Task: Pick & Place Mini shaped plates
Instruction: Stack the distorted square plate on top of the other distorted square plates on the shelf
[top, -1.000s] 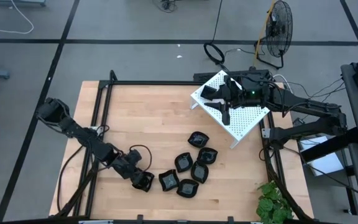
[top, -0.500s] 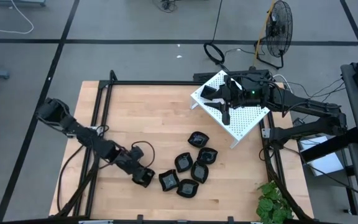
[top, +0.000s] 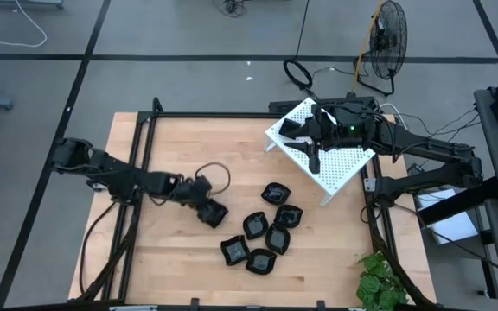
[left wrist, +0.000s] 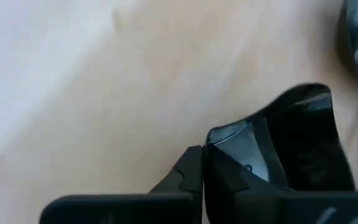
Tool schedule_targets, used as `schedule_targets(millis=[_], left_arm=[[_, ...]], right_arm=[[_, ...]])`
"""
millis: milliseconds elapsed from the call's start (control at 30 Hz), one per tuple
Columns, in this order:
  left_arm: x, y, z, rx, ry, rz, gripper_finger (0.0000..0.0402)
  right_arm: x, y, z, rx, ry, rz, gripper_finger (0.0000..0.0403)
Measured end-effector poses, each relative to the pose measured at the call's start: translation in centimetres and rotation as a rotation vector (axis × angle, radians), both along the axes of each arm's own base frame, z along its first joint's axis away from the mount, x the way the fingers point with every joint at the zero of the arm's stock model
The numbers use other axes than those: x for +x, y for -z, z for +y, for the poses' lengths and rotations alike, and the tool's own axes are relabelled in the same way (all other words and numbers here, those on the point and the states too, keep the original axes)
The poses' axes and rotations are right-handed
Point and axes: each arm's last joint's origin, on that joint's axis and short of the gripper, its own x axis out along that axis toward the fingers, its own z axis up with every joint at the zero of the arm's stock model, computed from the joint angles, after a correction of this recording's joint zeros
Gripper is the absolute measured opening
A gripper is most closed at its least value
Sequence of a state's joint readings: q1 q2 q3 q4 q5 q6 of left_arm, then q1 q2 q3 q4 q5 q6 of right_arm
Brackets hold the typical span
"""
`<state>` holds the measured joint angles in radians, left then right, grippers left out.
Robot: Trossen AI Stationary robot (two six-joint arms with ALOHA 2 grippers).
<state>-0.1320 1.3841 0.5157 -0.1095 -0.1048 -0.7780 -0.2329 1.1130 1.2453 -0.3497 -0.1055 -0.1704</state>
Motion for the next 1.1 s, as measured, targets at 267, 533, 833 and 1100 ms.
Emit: schedule_targets(millis=[267, 533, 833, 1100], left_arm=[[3.1, -5.3, 4.0, 0.29, 0.117, -0.138, 0.0007], [6.0, -13.4, 6.5, 0.898, 0.058, -0.155, 0.0007], [6.4, -16.5, 7.1, 1.162, -0.011, -0.053, 0.0009], [6.3, -16.4, 7.1, 1.173, -0.024, -0.027, 0.0006]], right_arm=[[0.5, 0.2, -0.3, 0.038, 0.072, -0.004, 0.01], [5.1, 3.6, -0.2, -0.045, 0.165, 0.111, 0.0118], [10.9, 7.7, 0.7, -0.278, 0.157, 0.144, 0.0185], [13.3, 9.8, 0.9, -0.358, 0.152, 0.134, 0.0183]])
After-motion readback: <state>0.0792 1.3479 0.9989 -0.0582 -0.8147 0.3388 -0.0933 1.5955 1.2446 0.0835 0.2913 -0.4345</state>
